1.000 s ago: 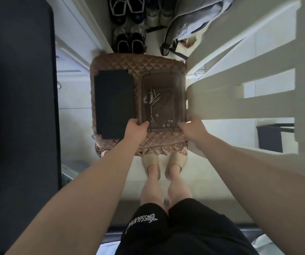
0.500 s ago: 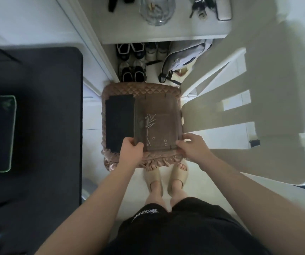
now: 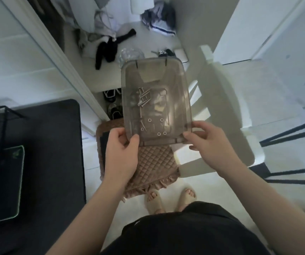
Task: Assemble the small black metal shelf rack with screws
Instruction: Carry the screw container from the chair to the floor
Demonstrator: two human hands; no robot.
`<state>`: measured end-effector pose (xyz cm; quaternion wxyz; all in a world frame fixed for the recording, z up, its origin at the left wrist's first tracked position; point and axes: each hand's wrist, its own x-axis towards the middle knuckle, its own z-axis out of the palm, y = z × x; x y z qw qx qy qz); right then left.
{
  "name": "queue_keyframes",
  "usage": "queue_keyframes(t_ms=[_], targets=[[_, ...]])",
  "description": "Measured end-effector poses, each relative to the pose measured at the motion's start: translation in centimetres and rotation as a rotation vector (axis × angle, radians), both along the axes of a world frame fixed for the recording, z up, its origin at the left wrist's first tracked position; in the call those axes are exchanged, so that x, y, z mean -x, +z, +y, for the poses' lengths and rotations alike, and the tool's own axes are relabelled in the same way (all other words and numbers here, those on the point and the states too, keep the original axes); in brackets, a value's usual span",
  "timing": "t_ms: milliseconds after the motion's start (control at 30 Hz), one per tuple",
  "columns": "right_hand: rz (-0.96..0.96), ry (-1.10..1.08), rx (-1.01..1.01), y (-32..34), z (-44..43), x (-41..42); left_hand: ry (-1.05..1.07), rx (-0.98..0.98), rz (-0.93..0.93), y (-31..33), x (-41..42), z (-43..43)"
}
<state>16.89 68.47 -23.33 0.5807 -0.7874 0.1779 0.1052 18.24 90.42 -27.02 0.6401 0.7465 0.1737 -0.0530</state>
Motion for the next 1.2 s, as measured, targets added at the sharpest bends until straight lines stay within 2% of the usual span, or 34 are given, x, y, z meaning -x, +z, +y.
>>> queue_keyframes(t_ms=[200,400,633,967,1200], targets=[[-0.135,-0.219,0.038,5.3,-4.8,2.6,-0.188,0.018,-0.169,4.9,-1.9,-6.0],[-0.209,-0.408,0.068,7.8,-11.2,7.2,-0.307,0.006,-0.304,7.9,-2.7,-14.2],[-0.212,-0.594,-0.006,7.5,-21.3,12.8,-0.462,0.083,-0.208,8.3,-0.6,-27.1],[-0.041,-0.702,0.054,2.4,-41.2,25.1,-0.672,0.082,-0.027,2.6,8.2,-47.8],[0.087,-0.939,0.096,-3.5,-50.8,32.8,-1.006,-0.119,0.114,-2.6,11.1,-57.0]])
